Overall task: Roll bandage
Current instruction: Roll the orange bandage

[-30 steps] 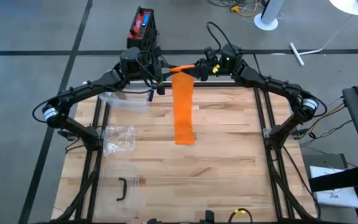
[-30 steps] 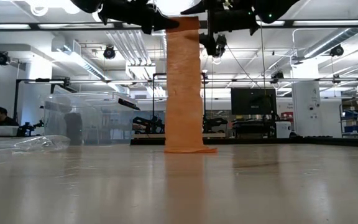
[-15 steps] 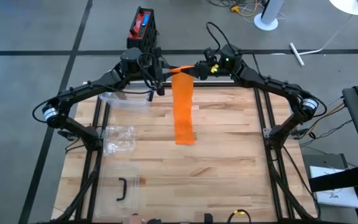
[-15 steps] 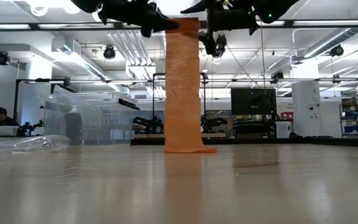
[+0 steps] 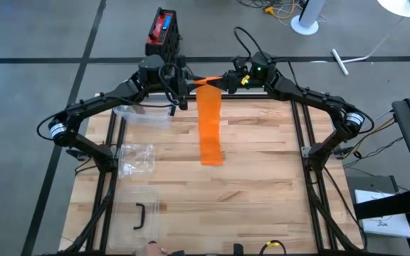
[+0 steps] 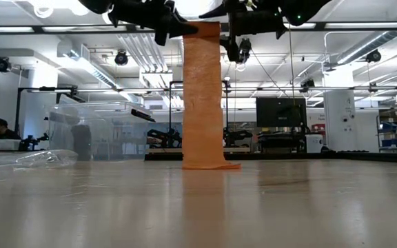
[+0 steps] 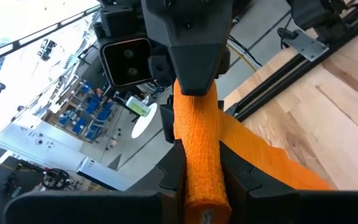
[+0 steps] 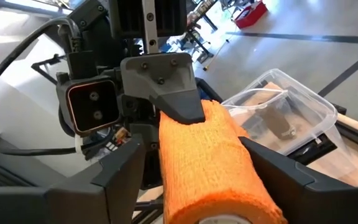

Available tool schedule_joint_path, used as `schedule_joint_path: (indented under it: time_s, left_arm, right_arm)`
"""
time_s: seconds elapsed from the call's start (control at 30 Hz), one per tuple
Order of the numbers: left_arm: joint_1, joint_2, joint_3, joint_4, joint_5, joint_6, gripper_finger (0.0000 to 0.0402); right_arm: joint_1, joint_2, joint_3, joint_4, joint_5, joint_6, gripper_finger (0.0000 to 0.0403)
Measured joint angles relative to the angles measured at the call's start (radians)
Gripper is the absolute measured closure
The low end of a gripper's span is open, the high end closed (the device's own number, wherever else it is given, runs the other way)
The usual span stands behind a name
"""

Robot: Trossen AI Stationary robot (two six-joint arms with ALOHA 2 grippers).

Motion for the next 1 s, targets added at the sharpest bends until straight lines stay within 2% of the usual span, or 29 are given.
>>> schedule_joint_path:
  time_s: [0.3, 0.43, 0.73, 0.87, 1.0]
  left_arm:
    - [0.0, 0.0, 0.0, -0.014, 0.0, 0.05, 0.0356]
    - [0.0, 0.0, 0.0, -0.013, -0.035, 0.049, 0.0353]
    - [0.0, 0.0, 0.0, -0.012, -0.048, -0.045, 0.0321]
    - [0.0, -0.002, 0.0, -0.009, -0.051, -0.154, 0.0297]
    - [0.009, -0.007, 0.018, -0.044, -0.044, -0.415, 0.0266]
  right_arm:
    - [0.0, 0.0, -0.001, -0.016, 0.009, -0.035, 0.0189]
    - [0.004, 0.0, -0.002, -0.017, 0.045, -0.06, 0.0203]
    - [0.004, 0.0, -0.002, -0.016, 0.05, -0.127, 0.0248]
    - [0.004, 0.0, -0.002, -0.015, 0.051, -0.149, 0.0271]
    - [0.004, 0.0, -0.002, -0.007, 0.052, -0.166, 0.0284]
